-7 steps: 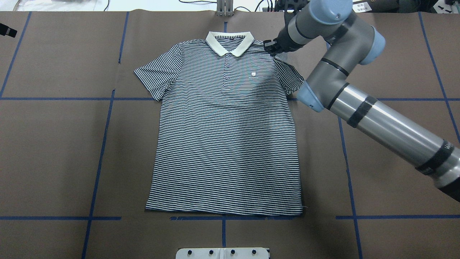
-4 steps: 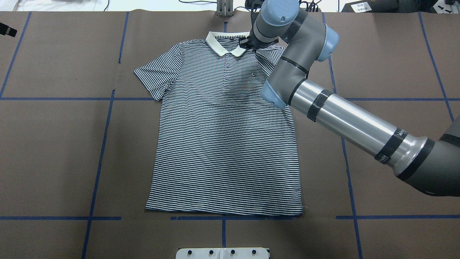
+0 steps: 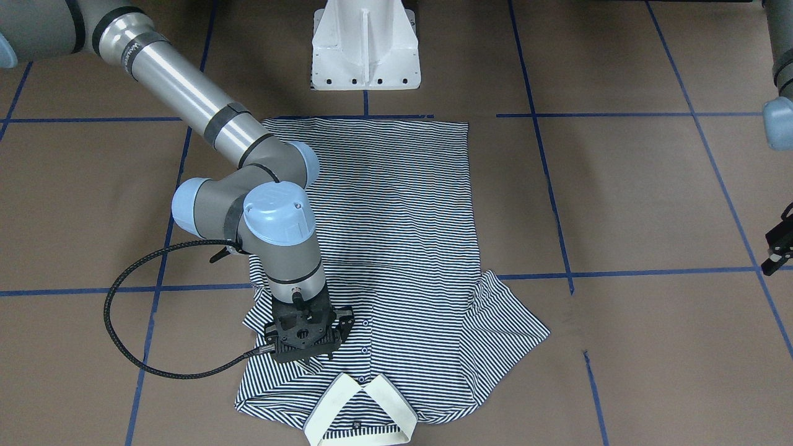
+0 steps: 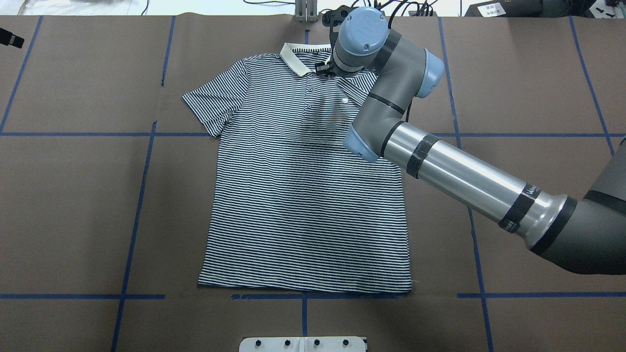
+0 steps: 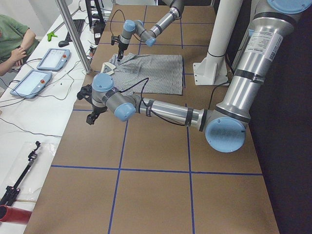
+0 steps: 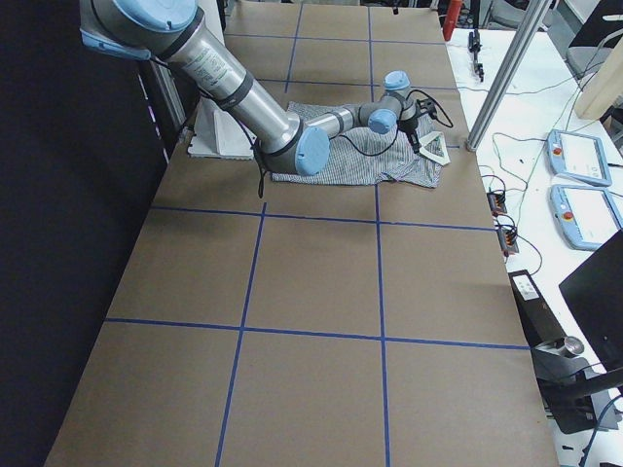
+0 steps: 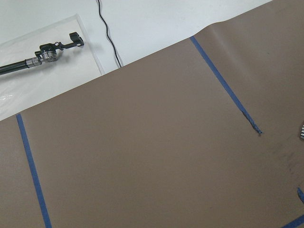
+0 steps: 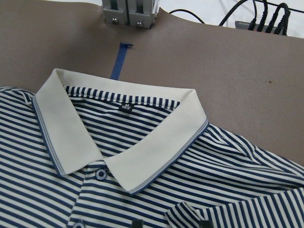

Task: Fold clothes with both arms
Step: 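Fold the sleeve with the right gripper inward over the shirt body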

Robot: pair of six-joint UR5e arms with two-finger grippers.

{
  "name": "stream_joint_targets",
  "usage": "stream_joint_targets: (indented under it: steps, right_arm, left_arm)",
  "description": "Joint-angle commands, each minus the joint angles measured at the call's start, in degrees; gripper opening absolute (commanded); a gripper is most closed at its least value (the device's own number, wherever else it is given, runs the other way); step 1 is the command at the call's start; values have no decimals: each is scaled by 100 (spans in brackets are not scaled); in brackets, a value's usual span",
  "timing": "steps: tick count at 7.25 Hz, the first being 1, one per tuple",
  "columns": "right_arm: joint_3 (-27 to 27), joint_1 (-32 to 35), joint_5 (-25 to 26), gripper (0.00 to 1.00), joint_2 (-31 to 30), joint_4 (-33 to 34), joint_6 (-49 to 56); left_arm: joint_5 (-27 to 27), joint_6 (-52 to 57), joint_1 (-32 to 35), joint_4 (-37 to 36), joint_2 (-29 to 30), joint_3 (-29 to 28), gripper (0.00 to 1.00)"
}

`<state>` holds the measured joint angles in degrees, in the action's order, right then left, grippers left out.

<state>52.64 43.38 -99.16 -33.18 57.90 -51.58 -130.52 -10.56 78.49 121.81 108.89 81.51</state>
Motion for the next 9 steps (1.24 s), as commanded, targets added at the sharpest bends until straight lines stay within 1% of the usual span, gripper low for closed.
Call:
stream_joint_targets:
  steps: [1,2,3,4,7,9]
  right_arm:
    - [655,283,-757,100,-597,11,-18]
    - [1173,407,-884,100,-1194,-7,-193]
    - [1457,547,-1181,100,-1548,-16,-534]
    - [1469,610,-1445,100,-1664,-16,-659]
    - [1337,435,-1448,100,-1683,-16,-739]
    - [1171,347,-1439,99,-1543,-16,-739]
  left_arm:
    - [0,-25,0,0,18,14,100]
    - [0,-164,0,0,61,23,100]
    - [0,-209,0,0,88,49,100]
    - [0,-218,0,-8,88,76,100]
    - [9,-218,0,-26,141,67,100]
    - [0,-218,0,-35,150,76,100]
